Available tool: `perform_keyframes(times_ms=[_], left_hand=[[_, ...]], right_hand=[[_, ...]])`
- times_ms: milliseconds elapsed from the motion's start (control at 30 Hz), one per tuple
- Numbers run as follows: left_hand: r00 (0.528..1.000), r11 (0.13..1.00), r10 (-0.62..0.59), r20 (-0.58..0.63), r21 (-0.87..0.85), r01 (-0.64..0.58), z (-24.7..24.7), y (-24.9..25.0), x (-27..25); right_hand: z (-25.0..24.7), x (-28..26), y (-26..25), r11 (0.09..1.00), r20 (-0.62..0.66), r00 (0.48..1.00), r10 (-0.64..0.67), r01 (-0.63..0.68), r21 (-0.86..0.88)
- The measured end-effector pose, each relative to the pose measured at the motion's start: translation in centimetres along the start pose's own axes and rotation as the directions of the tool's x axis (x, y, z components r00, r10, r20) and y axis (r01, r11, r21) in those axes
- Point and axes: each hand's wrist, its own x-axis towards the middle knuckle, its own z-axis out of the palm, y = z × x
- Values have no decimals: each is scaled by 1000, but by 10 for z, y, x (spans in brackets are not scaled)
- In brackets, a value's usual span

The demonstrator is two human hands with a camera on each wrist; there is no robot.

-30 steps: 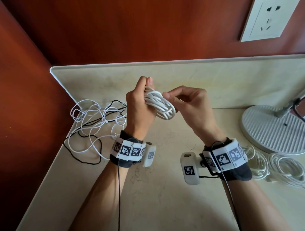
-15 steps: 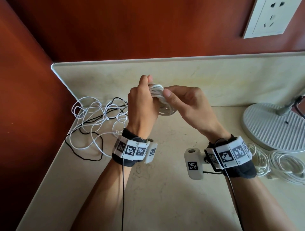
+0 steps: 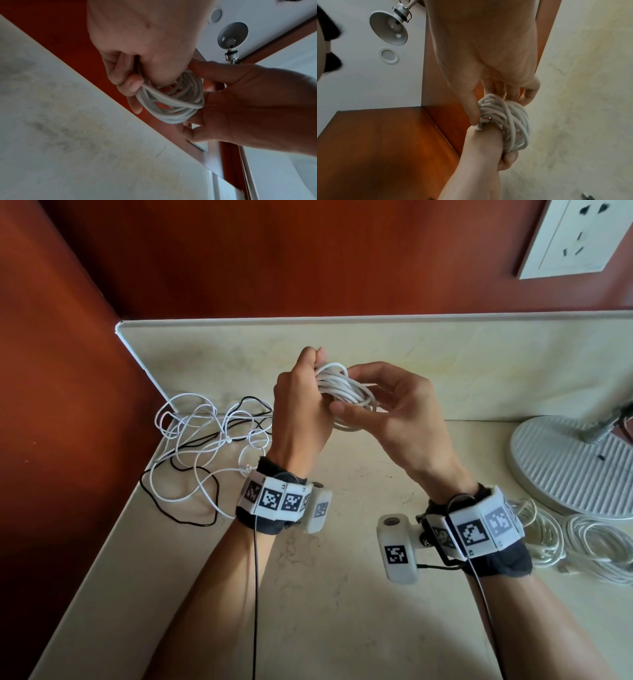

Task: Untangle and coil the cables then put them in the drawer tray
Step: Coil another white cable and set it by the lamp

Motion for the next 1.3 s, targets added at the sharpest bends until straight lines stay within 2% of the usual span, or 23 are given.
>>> perform_keyframes(times_ms=[233, 367, 600, 767, 900, 1033, 1133, 1300], left_hand=[[997, 994, 21, 79, 108, -30, 2, -1, -2], [994, 997, 36, 104, 63, -43, 1, -1, -1], [995, 999, -27, 96, -35, 31, 5, -4, 1], [989, 999, -42, 141, 5, 41, 7, -19, 4], [988, 997, -41, 145, 73, 31, 5, -15, 3], [965, 983, -83, 248, 182, 38, 5, -12, -1], [952, 972, -129, 279, 227, 65, 8, -15, -1], [938, 969, -174, 300, 223, 108, 1, -18, 1]], right_hand=[[-4, 4, 11, 954, 118, 991, 60, -22, -299], [-4, 3, 10, 966, 61, 998, 18, -2, -258], [3, 1, 9, 990, -61, 998, -26, 17, -138], [0, 3, 7, 977, -24, 1000, 10, -15, -211], [-5, 2, 7, 933, 10, 1000, 6, -2, -360], [-11, 2, 4, 895, 54, 995, 87, -55, -442], [-12, 0, 3, 882, 101, 992, 74, -18, -471], [-5, -3, 5, 845, 179, 982, -53, 140, -516]])
